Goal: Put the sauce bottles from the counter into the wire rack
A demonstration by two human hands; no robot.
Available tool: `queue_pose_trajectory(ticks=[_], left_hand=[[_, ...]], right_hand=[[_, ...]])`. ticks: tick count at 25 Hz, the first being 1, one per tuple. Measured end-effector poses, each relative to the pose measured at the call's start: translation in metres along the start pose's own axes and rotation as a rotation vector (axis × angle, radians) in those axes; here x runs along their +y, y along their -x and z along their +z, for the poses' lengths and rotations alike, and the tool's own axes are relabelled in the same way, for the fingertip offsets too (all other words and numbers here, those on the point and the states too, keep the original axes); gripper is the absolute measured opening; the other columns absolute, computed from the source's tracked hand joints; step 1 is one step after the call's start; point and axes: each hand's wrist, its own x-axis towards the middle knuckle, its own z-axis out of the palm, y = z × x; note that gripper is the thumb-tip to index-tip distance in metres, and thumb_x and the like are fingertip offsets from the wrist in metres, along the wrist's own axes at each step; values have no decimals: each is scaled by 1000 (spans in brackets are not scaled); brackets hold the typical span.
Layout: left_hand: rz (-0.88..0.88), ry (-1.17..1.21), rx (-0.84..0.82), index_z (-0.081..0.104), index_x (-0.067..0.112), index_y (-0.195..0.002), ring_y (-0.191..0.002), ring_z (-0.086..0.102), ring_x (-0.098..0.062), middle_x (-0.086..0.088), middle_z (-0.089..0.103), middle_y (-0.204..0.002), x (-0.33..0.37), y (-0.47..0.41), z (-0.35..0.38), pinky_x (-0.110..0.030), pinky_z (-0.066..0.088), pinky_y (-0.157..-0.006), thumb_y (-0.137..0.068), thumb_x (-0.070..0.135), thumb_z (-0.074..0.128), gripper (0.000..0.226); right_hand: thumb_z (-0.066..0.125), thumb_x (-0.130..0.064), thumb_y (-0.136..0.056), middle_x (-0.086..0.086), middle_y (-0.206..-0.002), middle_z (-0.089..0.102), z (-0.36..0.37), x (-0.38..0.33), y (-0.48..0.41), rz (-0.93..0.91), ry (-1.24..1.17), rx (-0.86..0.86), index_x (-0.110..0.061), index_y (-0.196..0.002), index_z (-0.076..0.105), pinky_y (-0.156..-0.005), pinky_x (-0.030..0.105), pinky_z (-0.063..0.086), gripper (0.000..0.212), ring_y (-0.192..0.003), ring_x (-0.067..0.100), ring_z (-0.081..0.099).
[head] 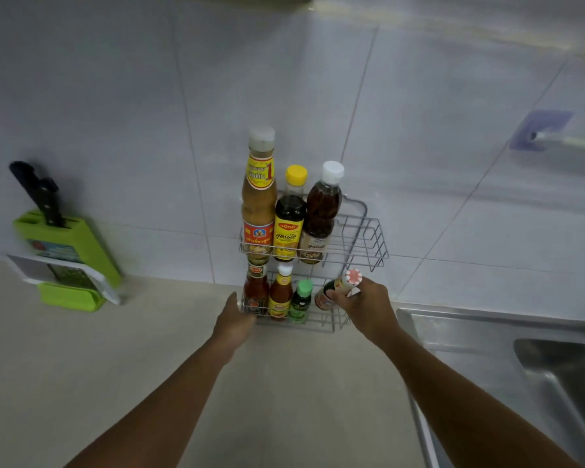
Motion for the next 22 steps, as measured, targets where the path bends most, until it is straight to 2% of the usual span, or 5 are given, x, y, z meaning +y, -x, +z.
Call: queue_pose_trajectory(ticks=[3,6,10,16,22], left_hand=[[41,-54,-23,40,26,-149,-121,55,-27,-5,55,-145,-3,-9,2,-38,46,-99,-85,24,54,65],[83,-63,-28,51,29,-139,-106,60,-24,-2,65,-127,-3,-12,4,-34,47,-86,-79,23,50,60],[120,-71,-32,53,31,-137,-105,62,-24,0,67,-122,-9,-18,2,-32,47,-82,-72,25,48,65],[124,-52,-31,54,33,-137,-108,62,-21,2,68,-124,-14,-24,2,-30,44,-81,-84,13,54,57],[149,-79,-67,52,33,-139,-115,59,-19,3,64,-134,-11,-17,0,-32,46,-90,-84,22,59,56]], right_hand=[[81,-26,-82,-1,-83,75,12,5,-13,-16,95,-86,-16,-88,75,-59,13,47,13,-73,10,70],[79,-28,-85,-5,-82,71,19,9,-24,-33,182,-173,-15,-93,73,-53,8,43,16,-66,0,64],[79,-25,-86,-1,-84,71,25,17,-34,-59,228,-232,-13,-97,74,-54,6,45,18,-64,-4,61],[77,-30,-87,5,-95,77,29,19,-42,-31,268,-261,-13,-101,75,-60,14,44,22,-82,16,68],[79,-29,-86,1,-103,70,28,15,-33,13,253,-288,-13,-113,69,-66,18,44,33,-88,16,62]])
